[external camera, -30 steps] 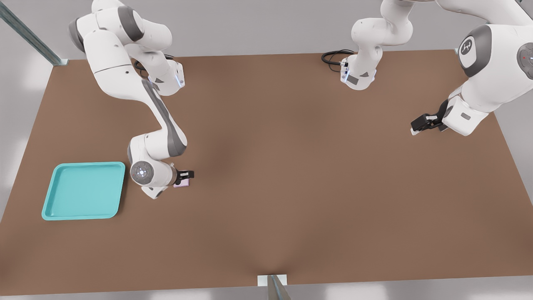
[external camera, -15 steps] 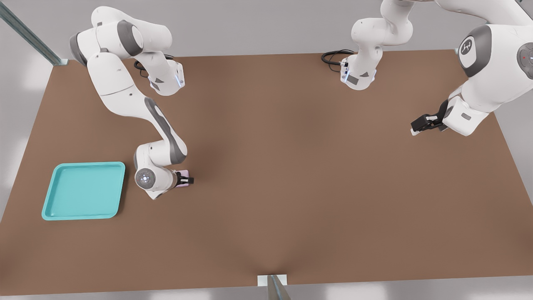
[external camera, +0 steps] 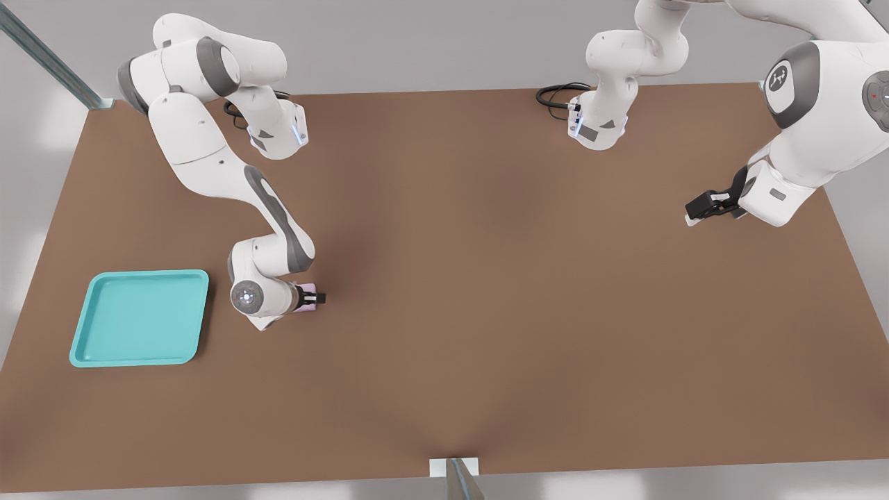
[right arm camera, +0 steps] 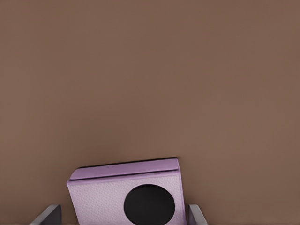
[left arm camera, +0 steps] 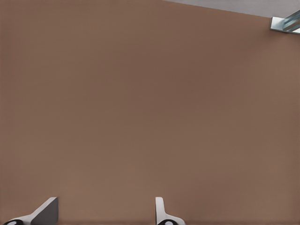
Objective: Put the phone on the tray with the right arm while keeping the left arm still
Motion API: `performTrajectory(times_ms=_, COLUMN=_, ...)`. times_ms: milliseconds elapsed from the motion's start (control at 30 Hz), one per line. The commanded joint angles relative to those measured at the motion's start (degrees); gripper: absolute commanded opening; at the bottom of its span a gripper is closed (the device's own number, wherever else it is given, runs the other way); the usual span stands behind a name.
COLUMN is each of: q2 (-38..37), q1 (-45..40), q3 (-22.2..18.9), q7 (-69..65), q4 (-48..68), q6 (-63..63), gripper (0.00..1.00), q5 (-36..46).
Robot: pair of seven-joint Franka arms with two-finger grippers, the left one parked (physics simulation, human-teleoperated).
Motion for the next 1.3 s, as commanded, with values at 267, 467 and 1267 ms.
performTrajectory(times_ms=267, q2=-1.07, q1=-0.09, q3=0.01, q7=-2.53, q4=0.20, q6=-0.45, gripper=0.69, q5=0.09)
performTrajectory(times_ms=467, q2=-8.18, q1=-3.78, q3=-0.08, q7=-2.62, q4=1.87, q6=-6.34, gripper=0.70, q5=0.00)
performTrajectory(times_ms=1267, q2=-6.77, q1=-30.24, q3=3.43, q7=-31.72, q4=17.86, q6=-14.59, gripper=1.00, q5=-6.33)
